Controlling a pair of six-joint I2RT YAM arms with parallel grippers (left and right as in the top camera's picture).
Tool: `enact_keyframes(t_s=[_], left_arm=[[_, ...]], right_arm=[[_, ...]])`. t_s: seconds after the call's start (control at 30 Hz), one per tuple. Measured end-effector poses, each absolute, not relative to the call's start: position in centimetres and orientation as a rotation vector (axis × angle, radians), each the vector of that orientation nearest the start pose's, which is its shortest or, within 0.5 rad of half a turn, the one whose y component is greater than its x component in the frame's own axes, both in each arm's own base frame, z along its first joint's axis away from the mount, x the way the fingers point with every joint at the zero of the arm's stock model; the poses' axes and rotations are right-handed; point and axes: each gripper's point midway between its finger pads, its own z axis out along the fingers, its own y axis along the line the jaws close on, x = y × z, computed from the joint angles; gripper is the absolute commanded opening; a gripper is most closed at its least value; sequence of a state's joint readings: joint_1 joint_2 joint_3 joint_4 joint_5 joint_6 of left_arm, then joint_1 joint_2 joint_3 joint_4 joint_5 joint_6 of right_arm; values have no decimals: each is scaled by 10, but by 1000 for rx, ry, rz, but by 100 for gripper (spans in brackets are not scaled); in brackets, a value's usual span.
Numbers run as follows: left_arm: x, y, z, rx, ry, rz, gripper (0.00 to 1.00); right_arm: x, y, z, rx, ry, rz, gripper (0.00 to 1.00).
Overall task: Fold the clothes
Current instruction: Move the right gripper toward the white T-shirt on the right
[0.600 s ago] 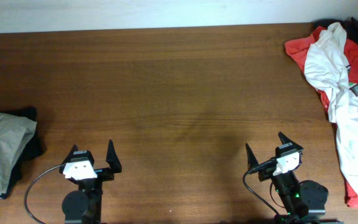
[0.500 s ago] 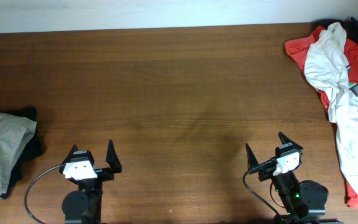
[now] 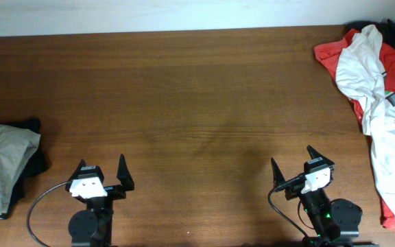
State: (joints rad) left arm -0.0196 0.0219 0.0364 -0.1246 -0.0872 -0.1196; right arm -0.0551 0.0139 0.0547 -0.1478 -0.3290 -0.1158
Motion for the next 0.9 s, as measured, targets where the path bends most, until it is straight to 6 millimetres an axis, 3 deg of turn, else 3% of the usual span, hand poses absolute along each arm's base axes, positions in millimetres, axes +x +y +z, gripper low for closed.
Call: enact_keyframes(t_s=[0.6,0.8,0.9], left_arm=[[244,10,156,-149,1674,-32,99],[244,10,156,-149,1674,-32,99],[244,10,156,-149,1673,-32,99]], right_arm=[[236,44,162,-304,1646,156,99],[234,46,158,-189,1719,279,99],[235,40,171,-137,1782,275,99]])
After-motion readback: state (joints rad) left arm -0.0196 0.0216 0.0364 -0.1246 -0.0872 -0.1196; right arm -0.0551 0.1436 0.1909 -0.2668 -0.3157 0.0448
